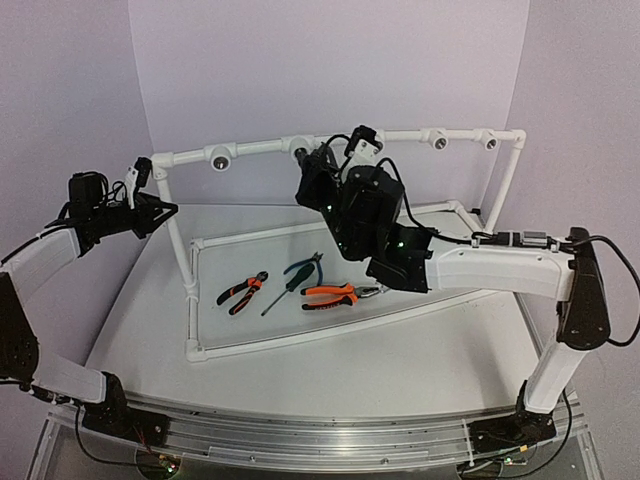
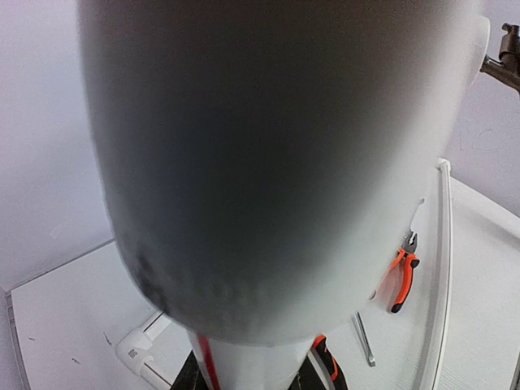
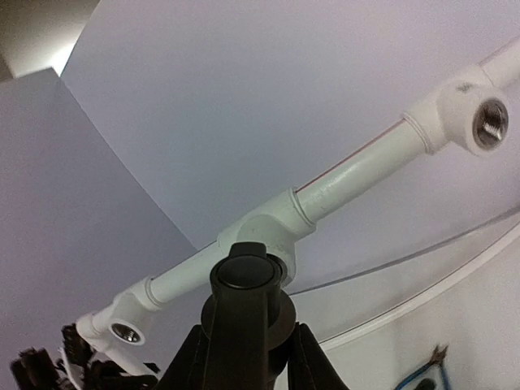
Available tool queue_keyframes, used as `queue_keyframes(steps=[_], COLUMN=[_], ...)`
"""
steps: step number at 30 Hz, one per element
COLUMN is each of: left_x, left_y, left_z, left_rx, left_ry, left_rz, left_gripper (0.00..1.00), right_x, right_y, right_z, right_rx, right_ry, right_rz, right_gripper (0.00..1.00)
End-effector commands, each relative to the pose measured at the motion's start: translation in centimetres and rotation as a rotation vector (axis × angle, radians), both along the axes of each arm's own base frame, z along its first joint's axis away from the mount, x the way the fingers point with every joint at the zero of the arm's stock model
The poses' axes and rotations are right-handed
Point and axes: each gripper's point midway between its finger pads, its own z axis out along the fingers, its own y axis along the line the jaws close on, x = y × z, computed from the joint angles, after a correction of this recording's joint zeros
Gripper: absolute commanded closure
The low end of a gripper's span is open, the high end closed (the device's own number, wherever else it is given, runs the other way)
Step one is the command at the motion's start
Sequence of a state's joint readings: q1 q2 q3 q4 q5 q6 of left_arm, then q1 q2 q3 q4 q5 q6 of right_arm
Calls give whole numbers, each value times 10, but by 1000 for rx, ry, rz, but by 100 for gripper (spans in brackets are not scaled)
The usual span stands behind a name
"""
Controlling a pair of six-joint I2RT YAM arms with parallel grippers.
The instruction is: Install the water faucets
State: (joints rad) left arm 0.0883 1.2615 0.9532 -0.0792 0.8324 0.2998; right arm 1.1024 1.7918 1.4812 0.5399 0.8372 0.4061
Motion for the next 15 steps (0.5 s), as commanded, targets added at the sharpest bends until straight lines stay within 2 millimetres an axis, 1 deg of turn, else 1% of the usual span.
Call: queue_keyframes(steps=[1,5,8,11,13,15], left_x=[-24,-25,-23,-26,-31,-36], left_y=[4,11,16,18,17,15], left_z=[-47,-61,-66,-72,-80,-88], left_rx=[-34,-53,-67,-91,-108,-120], left_ry=[291,372,413,460,507,550], left_rz=[85,156,210,237,242,238], left_gripper=[100,100,100,100,100,100], right_x=[-1,-5,-7,-9,-12,-15], right_y=[-22,-18,-11,-2,4,5], right_z=[-54,-67,-84,-98,-105,-109], right_rx=[303,460,618,750,794,801], right_ry=[236,323,421,517,570,602], right_rz=[-65,-30,-3,30,53,62], right_gripper=[100,100,100,100,100,99])
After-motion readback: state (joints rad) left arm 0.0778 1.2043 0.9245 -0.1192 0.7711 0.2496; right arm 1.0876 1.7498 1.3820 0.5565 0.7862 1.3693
